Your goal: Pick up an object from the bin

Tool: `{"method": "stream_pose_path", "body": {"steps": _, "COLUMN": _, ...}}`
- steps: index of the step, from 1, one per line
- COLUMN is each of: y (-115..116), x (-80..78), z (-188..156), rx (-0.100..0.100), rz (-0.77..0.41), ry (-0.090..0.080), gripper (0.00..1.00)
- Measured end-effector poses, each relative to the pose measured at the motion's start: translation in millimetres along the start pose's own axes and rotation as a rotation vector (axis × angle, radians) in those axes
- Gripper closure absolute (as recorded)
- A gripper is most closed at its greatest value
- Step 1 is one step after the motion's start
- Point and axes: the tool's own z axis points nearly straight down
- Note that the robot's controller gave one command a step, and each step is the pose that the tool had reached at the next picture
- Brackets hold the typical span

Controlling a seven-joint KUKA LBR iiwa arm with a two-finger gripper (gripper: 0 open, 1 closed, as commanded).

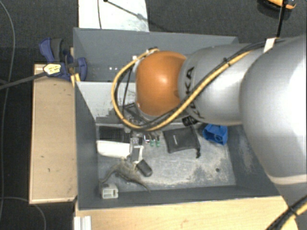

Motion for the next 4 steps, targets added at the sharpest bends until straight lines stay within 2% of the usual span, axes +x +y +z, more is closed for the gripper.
{"method": "stream_pose_path", "body": {"steps": 1, "y": 0, "x": 0.4, "z": -1, "rx": 0.000, "rz": 0.001, "ry": 0.000, "gripper": 0.00}}
{"method": "stream_pose_path", "body": {"steps": 2, "y": 3, "x": 17.3, "z": -30, "rx": 0.001, "rz": -0.045, "ry": 0.000, "gripper": 0.00}}
{"method": "stream_pose_path", "body": {"steps": 3, "y": 12, "x": 8.6, "z": -32, "rx": -0.003, "rz": -0.138, "ry": -0.011, "gripper": 0.00}}
{"method": "stream_pose_path", "body": {"steps": 4, "y": 15, "x": 9.9, "z": 15, "rx": 0.000, "rz": -0.203, "ry": -0.005, "gripper": 0.00}}
